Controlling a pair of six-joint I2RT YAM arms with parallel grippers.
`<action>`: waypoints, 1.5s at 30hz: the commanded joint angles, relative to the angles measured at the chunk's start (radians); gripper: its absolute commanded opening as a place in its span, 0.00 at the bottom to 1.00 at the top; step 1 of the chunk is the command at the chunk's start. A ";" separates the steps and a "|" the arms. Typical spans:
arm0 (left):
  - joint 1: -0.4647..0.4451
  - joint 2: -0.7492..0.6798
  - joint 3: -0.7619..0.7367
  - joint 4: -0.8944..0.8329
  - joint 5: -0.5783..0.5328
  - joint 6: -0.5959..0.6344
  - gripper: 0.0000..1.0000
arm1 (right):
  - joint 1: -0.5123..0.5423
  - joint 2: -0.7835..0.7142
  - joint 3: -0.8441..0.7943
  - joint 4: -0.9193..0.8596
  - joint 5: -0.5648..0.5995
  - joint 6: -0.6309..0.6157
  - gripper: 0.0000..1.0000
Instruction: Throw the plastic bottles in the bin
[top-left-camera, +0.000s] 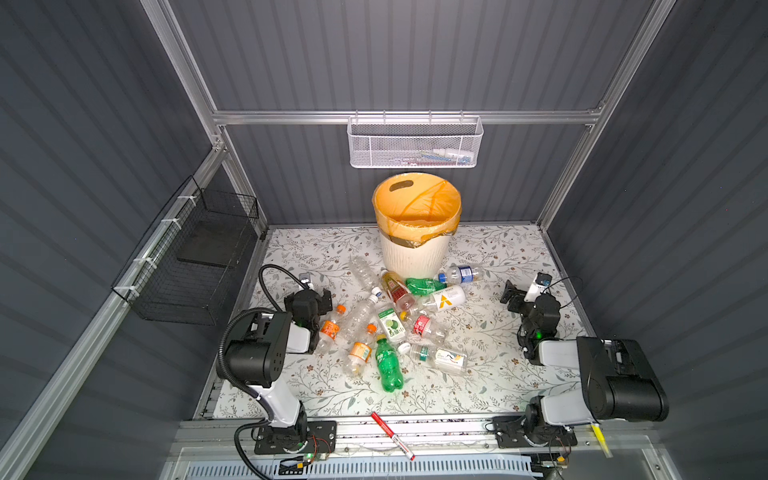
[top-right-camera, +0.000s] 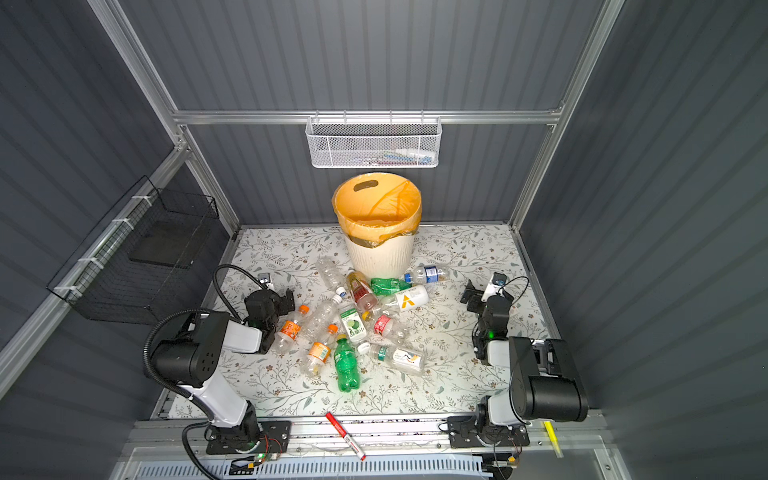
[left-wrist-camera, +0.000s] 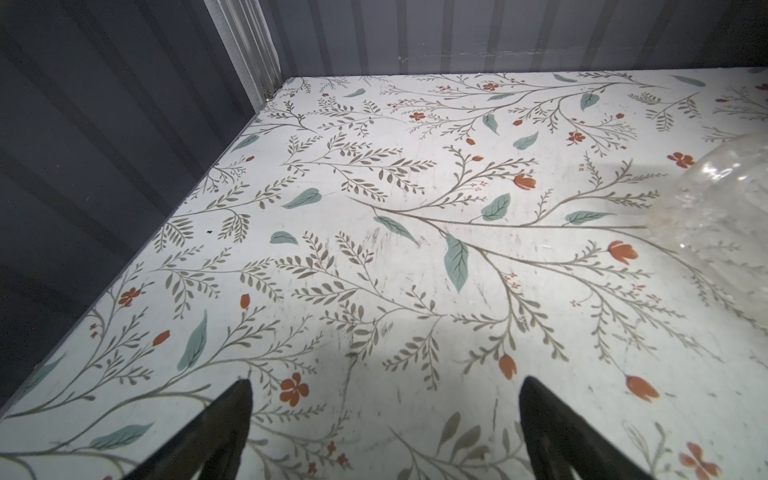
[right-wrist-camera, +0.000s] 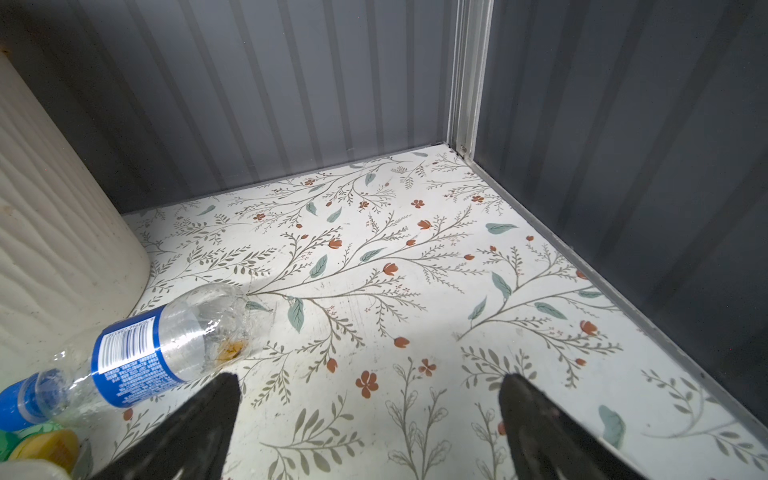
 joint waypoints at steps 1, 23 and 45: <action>0.008 -0.003 0.010 0.007 0.012 0.013 1.00 | 0.001 0.008 0.014 -0.001 -0.005 -0.009 0.99; -0.006 -0.486 0.431 -1.105 0.041 -0.206 0.91 | 0.213 -0.324 0.519 -1.367 -0.298 0.070 0.80; -0.007 -0.609 0.395 -1.315 0.373 -0.195 0.95 | 0.748 -0.145 0.637 -1.770 -0.344 -0.009 0.88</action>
